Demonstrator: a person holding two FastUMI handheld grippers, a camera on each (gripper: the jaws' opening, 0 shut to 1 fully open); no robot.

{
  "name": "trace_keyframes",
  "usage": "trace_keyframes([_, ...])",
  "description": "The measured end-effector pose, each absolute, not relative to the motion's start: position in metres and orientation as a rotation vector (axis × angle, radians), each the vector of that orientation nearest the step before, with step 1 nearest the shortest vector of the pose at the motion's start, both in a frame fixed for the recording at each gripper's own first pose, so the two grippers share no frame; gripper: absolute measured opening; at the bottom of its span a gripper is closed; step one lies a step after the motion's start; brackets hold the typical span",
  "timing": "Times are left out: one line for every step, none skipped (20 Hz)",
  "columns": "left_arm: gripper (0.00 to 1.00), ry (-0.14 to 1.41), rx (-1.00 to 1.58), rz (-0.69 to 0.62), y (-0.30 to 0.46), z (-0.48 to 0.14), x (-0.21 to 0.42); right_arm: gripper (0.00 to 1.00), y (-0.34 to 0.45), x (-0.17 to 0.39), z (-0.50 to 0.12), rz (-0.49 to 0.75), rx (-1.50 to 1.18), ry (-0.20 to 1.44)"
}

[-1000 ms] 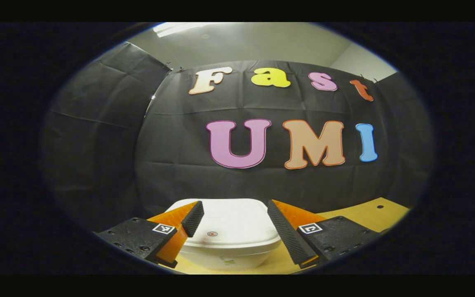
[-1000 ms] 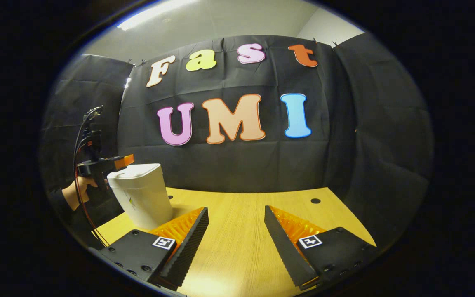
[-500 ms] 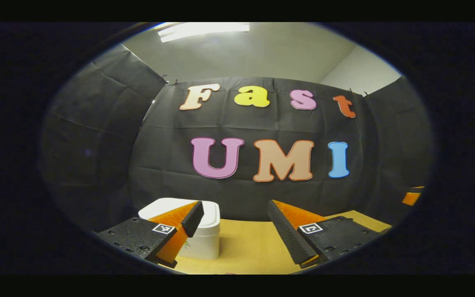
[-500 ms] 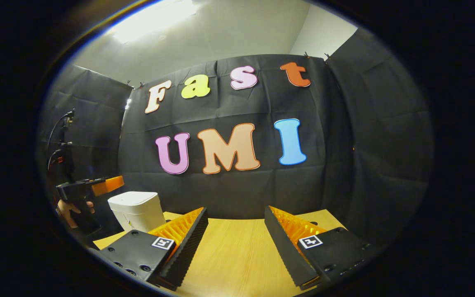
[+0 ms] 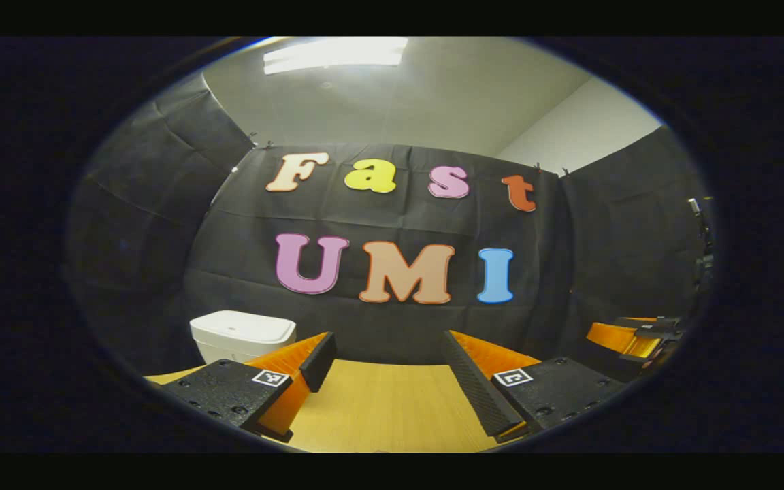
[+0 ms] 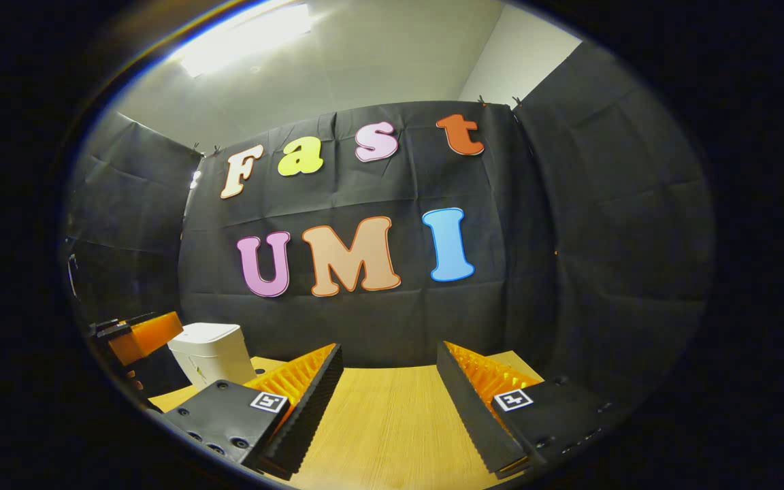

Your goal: Press the lid of the desktop garbage bin to open it, pick up the crumpled paper on the desktop and throw it into the bin, then pick up the pop can on the desktop and drop it into the bin, and finally close the garbage bin lid.

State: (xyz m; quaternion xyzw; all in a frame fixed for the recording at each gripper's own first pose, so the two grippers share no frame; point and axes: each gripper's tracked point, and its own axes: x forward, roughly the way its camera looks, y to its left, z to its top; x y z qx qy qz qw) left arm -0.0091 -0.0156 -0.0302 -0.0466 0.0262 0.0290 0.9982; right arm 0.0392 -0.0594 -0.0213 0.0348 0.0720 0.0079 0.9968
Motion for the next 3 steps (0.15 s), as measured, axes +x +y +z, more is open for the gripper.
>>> trace_keyframes([0.93, 0.07, -0.098, 0.045, -0.0183, -0.033, -0.0097, 0.94, -0.0579, 0.0341, -0.0231, 0.012, 0.078, 0.153])
trace_keyframes([0.93, 0.089, -0.102, 0.036, -0.0195, -0.0351, -0.0098, 0.94, -0.0558, 0.0319, -0.0232, 0.013, 0.086, 0.152])
trace_keyframes([0.93, 0.091, -0.107, 0.033, -0.0178, -0.0346, -0.011, 0.94, -0.0552, 0.0303, -0.0214, 0.008, 0.083, 0.153])
